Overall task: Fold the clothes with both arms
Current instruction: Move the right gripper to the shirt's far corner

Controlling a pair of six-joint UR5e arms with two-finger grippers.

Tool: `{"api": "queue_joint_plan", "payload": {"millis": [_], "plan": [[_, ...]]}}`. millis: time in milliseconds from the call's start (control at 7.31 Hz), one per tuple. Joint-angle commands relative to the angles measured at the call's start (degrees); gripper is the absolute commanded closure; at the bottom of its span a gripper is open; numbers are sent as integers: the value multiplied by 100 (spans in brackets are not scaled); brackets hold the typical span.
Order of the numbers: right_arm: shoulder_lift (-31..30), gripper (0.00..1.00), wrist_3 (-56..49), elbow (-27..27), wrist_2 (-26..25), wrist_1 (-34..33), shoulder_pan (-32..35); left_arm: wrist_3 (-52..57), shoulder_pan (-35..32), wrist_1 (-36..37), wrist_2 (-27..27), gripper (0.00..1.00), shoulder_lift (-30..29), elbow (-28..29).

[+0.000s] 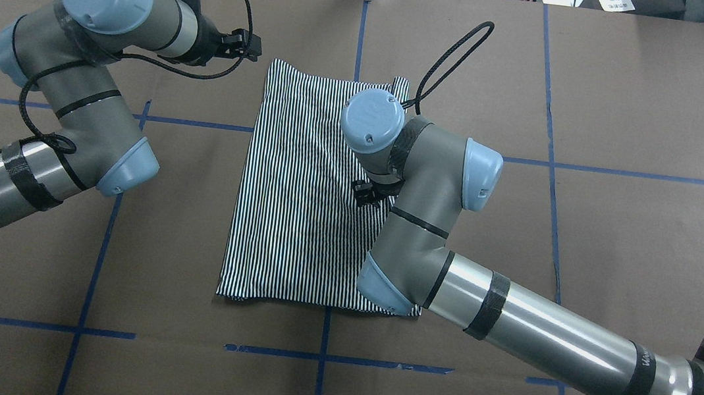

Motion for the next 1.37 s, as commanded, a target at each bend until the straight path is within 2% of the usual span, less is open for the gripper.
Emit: {"api": "queue_joint_plan", "payload": {"millis": [0, 547, 821, 958, 1094, 1231], "plan": [[-44, 0, -35, 29, 26, -146, 47, -7, 0, -1, 0, 0, 11, 15], [-237, 0, -403, 203, 61, -156, 284, -24, 0, -1, 0, 0, 3, 15], [-936, 0, -1103, 834, 158, -138, 643, -42, 17, -53, 0, 0, 11, 33], [-1358, 0, -1430, 968, 123, -16, 715, -129, 18, -236, 0, 0, 38, 76], [-1397, 0, -1407, 961, 131, 255, 794, -156, 18, -317, 0, 0, 47, 85], [-1145, 0, -1389, 952, 140, 214, 925, -139, 18, -326, 0, 0, 47, 77]]}}
